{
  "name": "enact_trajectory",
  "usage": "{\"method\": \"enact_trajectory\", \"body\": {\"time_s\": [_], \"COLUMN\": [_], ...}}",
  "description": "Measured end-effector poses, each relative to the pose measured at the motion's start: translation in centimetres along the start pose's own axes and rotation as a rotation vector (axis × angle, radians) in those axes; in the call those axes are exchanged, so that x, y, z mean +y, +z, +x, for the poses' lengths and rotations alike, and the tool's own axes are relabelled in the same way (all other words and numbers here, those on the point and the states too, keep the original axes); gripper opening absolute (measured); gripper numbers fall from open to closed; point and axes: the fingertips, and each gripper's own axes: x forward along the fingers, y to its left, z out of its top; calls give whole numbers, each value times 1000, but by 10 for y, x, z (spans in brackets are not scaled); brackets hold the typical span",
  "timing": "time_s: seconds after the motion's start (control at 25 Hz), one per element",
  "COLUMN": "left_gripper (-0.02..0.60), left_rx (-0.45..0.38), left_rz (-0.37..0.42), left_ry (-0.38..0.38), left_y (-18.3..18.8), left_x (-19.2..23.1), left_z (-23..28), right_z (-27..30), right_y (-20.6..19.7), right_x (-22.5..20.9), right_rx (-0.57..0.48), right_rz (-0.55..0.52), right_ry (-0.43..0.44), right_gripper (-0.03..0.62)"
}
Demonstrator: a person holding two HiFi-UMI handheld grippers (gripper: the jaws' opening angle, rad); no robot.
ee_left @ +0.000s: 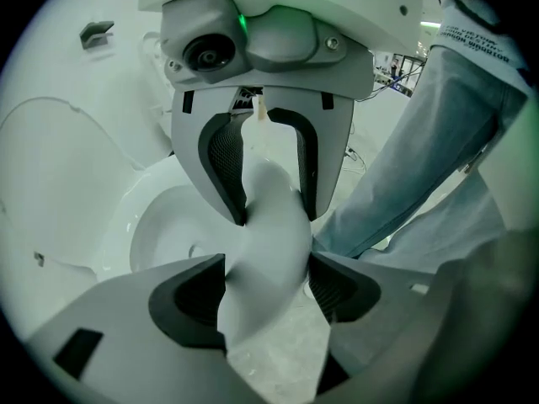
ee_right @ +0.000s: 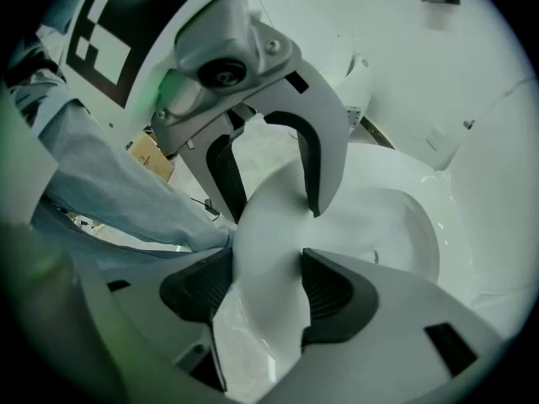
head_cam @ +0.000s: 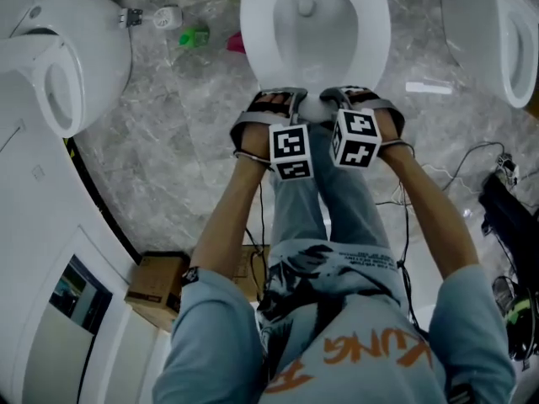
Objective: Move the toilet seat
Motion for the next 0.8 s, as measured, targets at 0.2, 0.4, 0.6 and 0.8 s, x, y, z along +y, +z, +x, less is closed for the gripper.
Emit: {"method": "enact_trajectory", "body": {"time_s": [0.2, 0.4, 0.6, 0.8], "left_gripper": [264, 261, 245, 225], "left_rx": [23, 21, 32, 20], "left_rz": [55, 41, 52, 47], "left_ry": [5, -39, -53, -45], "left_y": [11, 17, 25, 35], "left_x": [3, 7, 15, 23], "left_z": [-22, -40, -58, -83], "right_z": [-23, -43, -64, -91], "right_y": [4, 10, 17, 23], "right_x": [-2, 2, 1, -6], "right_rx": [10, 11, -10, 51], "right_rz": [-23, -55, -68, -219], "right_ry": [-34, -67, -83, -193], "right_gripper": [244, 225, 210, 199]}}
